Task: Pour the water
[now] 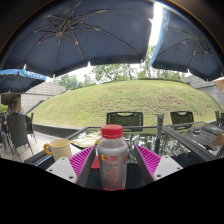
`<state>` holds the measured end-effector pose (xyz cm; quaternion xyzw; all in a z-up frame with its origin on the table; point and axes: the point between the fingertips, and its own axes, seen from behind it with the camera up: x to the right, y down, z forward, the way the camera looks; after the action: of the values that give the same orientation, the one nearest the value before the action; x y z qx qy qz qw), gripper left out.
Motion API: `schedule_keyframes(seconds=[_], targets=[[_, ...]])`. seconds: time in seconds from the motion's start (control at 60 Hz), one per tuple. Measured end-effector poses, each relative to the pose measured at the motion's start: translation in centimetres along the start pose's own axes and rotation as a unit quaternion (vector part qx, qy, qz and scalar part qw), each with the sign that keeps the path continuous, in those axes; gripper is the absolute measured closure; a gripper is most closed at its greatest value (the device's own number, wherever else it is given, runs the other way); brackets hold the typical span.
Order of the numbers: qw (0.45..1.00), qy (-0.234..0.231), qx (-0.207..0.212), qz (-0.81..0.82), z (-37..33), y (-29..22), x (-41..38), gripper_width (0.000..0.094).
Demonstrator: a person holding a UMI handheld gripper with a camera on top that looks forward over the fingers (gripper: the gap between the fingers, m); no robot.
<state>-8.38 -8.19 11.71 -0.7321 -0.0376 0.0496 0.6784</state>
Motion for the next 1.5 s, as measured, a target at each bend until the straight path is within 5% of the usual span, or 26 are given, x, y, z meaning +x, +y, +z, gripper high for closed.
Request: schedule_keyframes(seconds=[0.067, 0.117, 0.3, 0.667, 0.933, 1.117, 1.5], targets=[[1.0, 0.003, 0.014, -0.004, 1.2, -0.3, 0.2, 0.0196], [1.0, -0.004, 0.024, -0.013, 2.2, -0.5, -0.6, 0.0408], [0.998, 0.01, 0.06, -0.003, 2.2, -0.9, -0.5, 0.0429], [0.999, 0.013, 0.037, -0.014, 3.0, -0.7, -0.6, 0.0599], [0.969, 0.036, 0.06, -0.235, 6.9, -4.3, -3.0, 0.0599], [0.838, 0.024, 0.094, -0.536, 11.5, -6.7, -10.5, 0.0599], [0.406, 0.02, 0.095, -0.909, 16.6, -3.5, -17.0, 0.06]])
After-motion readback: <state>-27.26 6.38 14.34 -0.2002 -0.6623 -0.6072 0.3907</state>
